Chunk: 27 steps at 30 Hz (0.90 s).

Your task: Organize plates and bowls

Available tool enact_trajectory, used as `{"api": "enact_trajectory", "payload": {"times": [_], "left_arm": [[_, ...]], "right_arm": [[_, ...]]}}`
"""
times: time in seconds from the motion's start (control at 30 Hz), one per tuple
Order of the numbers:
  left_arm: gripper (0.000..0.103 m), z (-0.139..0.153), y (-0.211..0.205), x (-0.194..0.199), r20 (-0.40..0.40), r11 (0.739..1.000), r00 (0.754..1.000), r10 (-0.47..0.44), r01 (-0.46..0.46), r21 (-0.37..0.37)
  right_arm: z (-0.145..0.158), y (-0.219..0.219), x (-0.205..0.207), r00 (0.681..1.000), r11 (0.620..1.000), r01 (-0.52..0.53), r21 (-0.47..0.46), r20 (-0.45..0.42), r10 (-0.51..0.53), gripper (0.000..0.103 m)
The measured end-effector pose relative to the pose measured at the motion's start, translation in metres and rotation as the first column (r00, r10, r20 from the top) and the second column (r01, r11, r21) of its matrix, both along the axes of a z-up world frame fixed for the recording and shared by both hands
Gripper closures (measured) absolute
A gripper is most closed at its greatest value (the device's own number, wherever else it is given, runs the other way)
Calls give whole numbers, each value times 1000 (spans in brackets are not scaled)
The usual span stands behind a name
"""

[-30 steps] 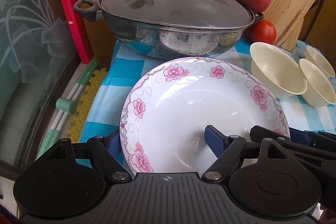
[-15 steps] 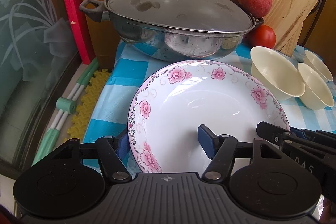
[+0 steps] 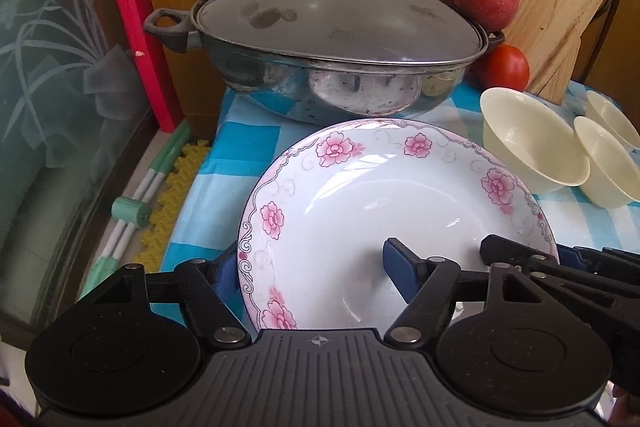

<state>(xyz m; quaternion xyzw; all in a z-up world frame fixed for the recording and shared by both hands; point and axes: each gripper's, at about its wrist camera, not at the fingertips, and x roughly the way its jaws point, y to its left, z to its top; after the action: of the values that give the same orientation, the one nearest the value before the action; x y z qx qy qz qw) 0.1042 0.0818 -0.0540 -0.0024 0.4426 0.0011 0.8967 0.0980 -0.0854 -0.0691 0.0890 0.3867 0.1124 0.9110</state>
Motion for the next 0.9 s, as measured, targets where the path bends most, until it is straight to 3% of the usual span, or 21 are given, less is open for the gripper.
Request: {"api": "enact_trajectory", "payload": {"times": [0.23, 0.4, 0.9], "left_arm": [[32, 5, 8, -3, 4, 999, 1000, 28, -28, -33], [32, 8, 5, -9, 28, 1000, 1000, 7, -7, -6], [33, 5, 8, -9, 4, 999, 1000, -13, 14, -40]], "right_arm": [[9, -3, -6, 1000, 1000, -1, 5, 27, 1, 84], [12, -4, -9, 999, 1000, -3, 0, 39, 3, 86], [8, -12, -9, 1000, 1000, -2, 26, 18, 1, 86]]}}
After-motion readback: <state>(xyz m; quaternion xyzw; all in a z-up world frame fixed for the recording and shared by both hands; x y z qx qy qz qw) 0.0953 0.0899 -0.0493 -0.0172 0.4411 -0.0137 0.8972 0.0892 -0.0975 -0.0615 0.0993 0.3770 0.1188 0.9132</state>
